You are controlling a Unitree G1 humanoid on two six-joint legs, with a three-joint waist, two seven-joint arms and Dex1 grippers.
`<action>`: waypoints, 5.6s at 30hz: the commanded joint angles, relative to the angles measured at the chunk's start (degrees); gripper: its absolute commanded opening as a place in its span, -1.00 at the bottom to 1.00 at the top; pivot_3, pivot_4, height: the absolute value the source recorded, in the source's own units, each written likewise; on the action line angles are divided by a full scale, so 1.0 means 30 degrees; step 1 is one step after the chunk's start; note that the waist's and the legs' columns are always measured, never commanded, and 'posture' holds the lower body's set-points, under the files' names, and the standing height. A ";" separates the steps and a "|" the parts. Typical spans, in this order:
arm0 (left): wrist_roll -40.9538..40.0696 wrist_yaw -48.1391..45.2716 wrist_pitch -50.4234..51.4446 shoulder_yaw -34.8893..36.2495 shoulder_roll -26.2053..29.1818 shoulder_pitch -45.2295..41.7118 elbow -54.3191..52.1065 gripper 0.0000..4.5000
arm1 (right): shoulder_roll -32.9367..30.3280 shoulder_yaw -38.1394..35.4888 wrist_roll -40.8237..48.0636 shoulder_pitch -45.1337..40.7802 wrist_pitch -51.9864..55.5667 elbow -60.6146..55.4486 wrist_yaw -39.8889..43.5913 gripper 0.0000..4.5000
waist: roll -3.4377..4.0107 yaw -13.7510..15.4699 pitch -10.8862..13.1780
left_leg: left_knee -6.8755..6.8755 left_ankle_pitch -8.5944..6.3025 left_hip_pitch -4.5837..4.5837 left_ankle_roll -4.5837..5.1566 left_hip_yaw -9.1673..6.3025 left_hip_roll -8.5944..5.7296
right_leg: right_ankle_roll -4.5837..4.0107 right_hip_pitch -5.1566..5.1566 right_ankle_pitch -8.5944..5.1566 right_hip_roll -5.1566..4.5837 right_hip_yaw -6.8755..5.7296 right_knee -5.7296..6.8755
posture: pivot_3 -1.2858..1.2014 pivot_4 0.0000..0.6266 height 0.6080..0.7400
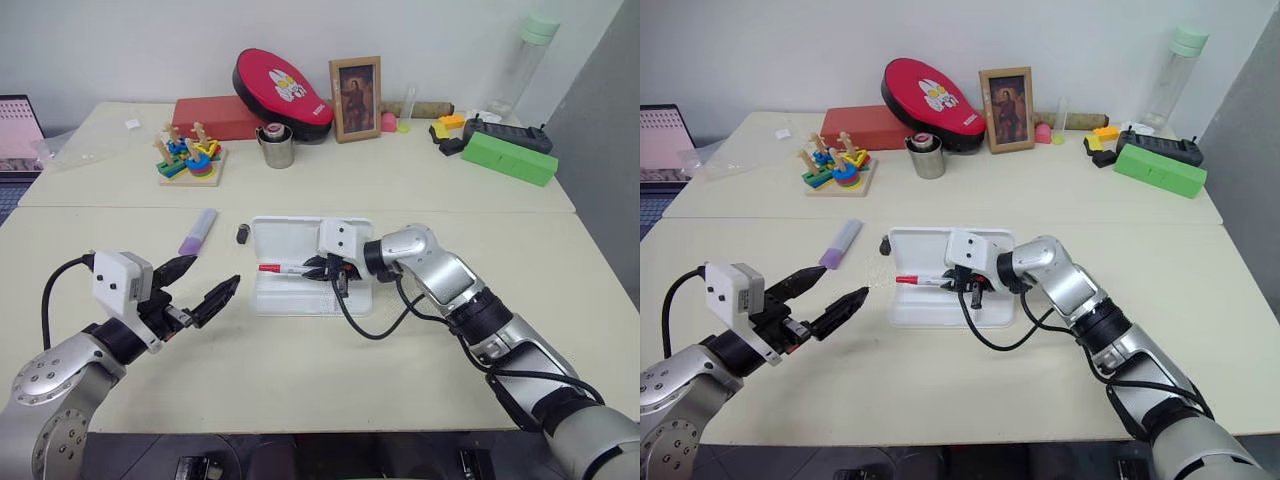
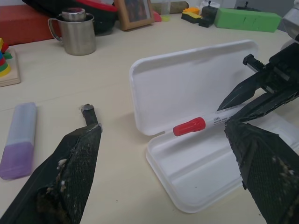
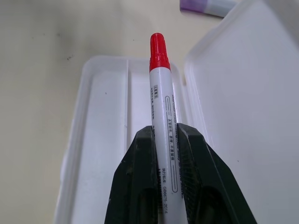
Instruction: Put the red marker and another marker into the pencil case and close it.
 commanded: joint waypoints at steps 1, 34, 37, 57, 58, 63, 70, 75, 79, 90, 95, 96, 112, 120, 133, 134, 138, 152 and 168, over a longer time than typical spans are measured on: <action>-0.0217 0.0246 -0.0367 -0.0010 -0.0015 -0.0157 -0.0605 1.00 | 0.0171 -0.0371 -0.0279 -0.0443 -0.0755 0.0043 0.0440 -0.87 | 0.0001 0.0030 0.0000 | -0.0003 -0.0001 0.0000 0.0001 0.0000 0.0000 | -0.0002 -0.0001 -0.0001 0.0000 -0.0001 -0.0001 | 0.03 -0.52 1.00; 0.7707 0.2811 -0.3343 -0.4558 0.0318 -0.9644 1.6344 0.83 | 0.2425 -0.6499 0.5934 -0.1014 0.4785 -0.7025 -0.2441 1.00 | 0.0015 0.0132 0.0008 | -0.0010 0.0011 -0.0008 -0.0017 -0.0113 -0.0006 | -0.0007 0.0013 -0.0001 0.0014 -0.0097 0.0054 | 0.03 -0.52 1.00; 0.7846 0.2664 -0.3748 -0.4660 0.0212 -0.9954 1.6760 0.62 | 0.2251 -0.6509 0.5925 -0.0928 0.4798 -0.7075 -0.2573 1.00 | 0.0014 0.0120 0.0008 | -0.0006 0.0017 -0.0007 -0.0025 -0.0117 -0.0006 | -0.0007 0.0016 -0.0001 0.0013 -0.0097 0.0066 | 0.03 -0.52 1.00; 0.7168 0.2913 -0.5081 -0.3308 -0.0166 -0.9775 1.5966 -0.47 | 0.1780 -0.7267 0.6766 -0.1271 0.4852 -0.6435 -0.2604 1.00 | 0.0014 0.0084 0.0008 | -0.0002 0.0042 -0.0005 -0.0062 -0.0144 -0.0006 | -0.0018 -0.0004 -0.0009 0.0021 -0.0112 0.0146 | 0.03 -0.52 1.00; 0.6612 0.2783 -0.4832 -0.2907 -0.0151 -0.9854 1.5343 -0.47 | 0.1668 -0.7475 0.6933 -0.1314 0.4889 -0.6468 -0.2538 1.00 | 0.0014 0.0084 0.0008 | -0.0001 0.0043 -0.0005 -0.0062 -0.0145 -0.0006 | -0.0018 -0.0004 -0.0009 0.0021 -0.0112 0.0147 | 0.03 -0.52 1.00; 0.2712 -0.0163 -0.3839 -0.1904 0.0550 -1.0053 0.9528 -0.47 | -0.0266 -0.8276 0.8419 -0.0631 0.5520 -0.7422 -0.0522 1.00 | 0.0006 0.0214 0.0013 | -0.0002 0.0045 -0.0026 -0.0066 -0.0161 -0.0008 | -0.0018 -0.0011 -0.0009 0.0018 -0.0125 0.0139 | 0.03 -0.52 1.00; -0.0415 -0.6627 -0.1007 -0.4537 0.4529 -1.0282 0.4814 -0.47 | -0.4112 -0.8405 0.9535 0.1160 0.6616 -0.8995 0.1905 1.00 | 0.0046 0.0181 0.0041 | -0.0011 0.0043 -0.0021 -0.0065 -0.0158 -0.0016 | -0.0016 0.0027 -0.0012 0.0006 -0.0132 0.0072 | 0.03 -0.52 1.00; 0.1950 -1.0165 -0.2082 -0.7714 0.6792 -1.0021 0.5988 -0.47 | -0.5235 -0.8710 0.9286 0.1937 0.6680 -0.9246 0.1584 1.00 | 0.0091 -0.0154 0.0069 | -0.0011 0.0043 -0.0017 -0.0061 -0.0137 -0.0011 | -0.0021 -0.0002 -0.0021 0.0023 -0.0099 0.0083 | 0.03 -0.52 1.00; 0.5266 -1.2237 -0.4761 -1.0223 0.7853 -1.0348 0.8737 -0.47 | -0.5705 -0.8778 0.9200 0.2607 0.6737 -0.9779 0.1159 1.00 | 0.0104 -0.0246 0.0076 | -0.0013 0.0042 -0.0021 -0.0059 -0.0132 -0.0006 | -0.0042 -0.0016 -0.0035 0.0030 -0.0097 0.0082 | 0.03 -0.52 1.00; 0.7498 -1.5329 -0.7549 -1.2460 0.6549 -1.2339 1.2859 -0.47 | -0.6073 -0.8652 0.9199 0.4177 0.7477 -1.1571 0.0022 1.00 | 0.0108 -0.0083 0.0081 | -0.0017 0.0043 -0.0063 -0.0059 -0.0108 -0.0006 | -0.0050 -0.0068 -0.0040 0.0028 -0.0083 0.0099 | 0.03 -0.52 1.00; 0.7889 -1.5984 -0.7798 -1.2627 0.6189 -1.2607 1.3275 -0.47 | -0.6120 -0.8648 0.9297 0.4474 0.7664 -1.1975 -0.0245 1.00 | 0.0108 -0.0042 0.0080 | -0.0011 0.0043 -0.0060 -0.0058 -0.0109 -0.0004 | -0.0057 -0.0081 -0.0045 0.0032 -0.0080 0.0135 | 0.03 -0.52 1.00; 0.8181 -1.5992 -0.8009 -1.2716 0.6175 -1.2622 1.3419 -0.47 | -0.6119 -0.8643 0.9318 0.4504 0.7685 -1.2014 -0.0276 1.00 | 0.0108 -0.0041 0.0081 | -0.0010 0.0043 -0.0060 -0.0058 -0.0112 -0.0004 | -0.0057 -0.0081 -0.0046 0.0032 -0.0080 0.0144 | 0.03 -0.52 1.00; 0.5096 -1.3554 -0.4208 -0.9098 0.4688 -1.2187 1.1385 0.86 | -0.5819 -0.8591 0.9613 0.4289 0.7764 -1.1986 -0.0164 1.00 | 0.0107 0.0014 0.0080 | 0.0005 0.0044 -0.0059 -0.0058 -0.0122 -0.0003 | -0.0059 -0.0081 -0.0048 0.0033 -0.0087 0.0188 | 0.03 -0.52 1.00; 0.0945 -0.5865 0.0885 -0.2321 0.2536 -1.1760 0.9185 1.00 | -0.4986 -0.9269 1.0270 0.3186 0.7490 -1.1379 -0.0857 1.00 | 0.0102 -0.0009 0.0082 | 0.0039 0.0045 -0.0054 -0.0058 -0.0141 -0.0003 | -0.0053 -0.0080 -0.0052 0.0036 -0.0094 0.0245 | 0.03 -0.52 1.00; 0.5924 -0.0578 -0.1212 -0.4443 0.1389 -1.1215 1.3912 1.00 | -0.2554 -0.8688 0.9394 0.0911 0.6349 -0.9448 -0.2234 1.00 | 0.0101 0.0122 0.0079 | 0.0050 0.0050 -0.0031 -0.0061 -0.0146 -0.0012 | -0.0059 -0.0071 -0.0048 0.0035 -0.0098 0.0278 | 0.03 -0.52 1.00; 0.6474 -0.0615 -0.1690 -0.4961 0.1354 -1.1310 1.4627 1.00 | -0.2489 -0.8644 0.9375 0.0872 0.6327 -0.9450 -0.2256 1.00 | 0.0100 0.0146 0.0079 | 0.0051 0.0050 -0.0032 -0.0061 -0.0149 -0.0012 | -0.0059 -0.0070 -0.0048 0.0036 -0.0103 0.0278 | 0.03 -0.52 1.00; 0.7030 -0.0696 -0.2940 -0.5690 0.0572 -1.2237 1.7227 1.00 | -0.2283 -0.8614 0.9358 0.0736 0.6369 -0.9551 -0.2498 1.00 | 0.0100 0.0117 0.0079 | 0.0043 0.0050 -0.0033 -0.0061 -0.0149 -0.0012 | -0.0060 -0.0077 -0.0048 0.0036 -0.0103 0.0278 | 0.03 -0.52 1.00; 0.9164 -0.0858 -0.5958 -0.7345 -0.1282 -1.5943 2.3783 1.00 | -0.2465 -0.8651 0.9264 0.1018 0.6462 -0.9926 -0.2959 1.00 | 0.0097 0.0160 0.0077 | 0.0045 0.0057 -0.0032 -0.0061 -0.0162 -0.0019 | -0.0060 -0.0068 -0.0048 0.0036 -0.0114 0.0292 | 0.03 -0.52 1.00; 0.9442 -0.0585 -0.6288 -0.7127 -0.1850 -1.6291 2.4508 -0.33 | -0.2303 -0.8670 0.9085 0.1590 0.6279 -1.0337 -0.3256 1.00 | 0.0097 0.0193 0.0076 | 0.0045 0.0061 -0.0032 -0.0060 -0.0166 -0.0021 | -0.0060 -0.0063 -0.0048 0.0035 -0.0116 0.0293 | 0.03 -0.52 1.00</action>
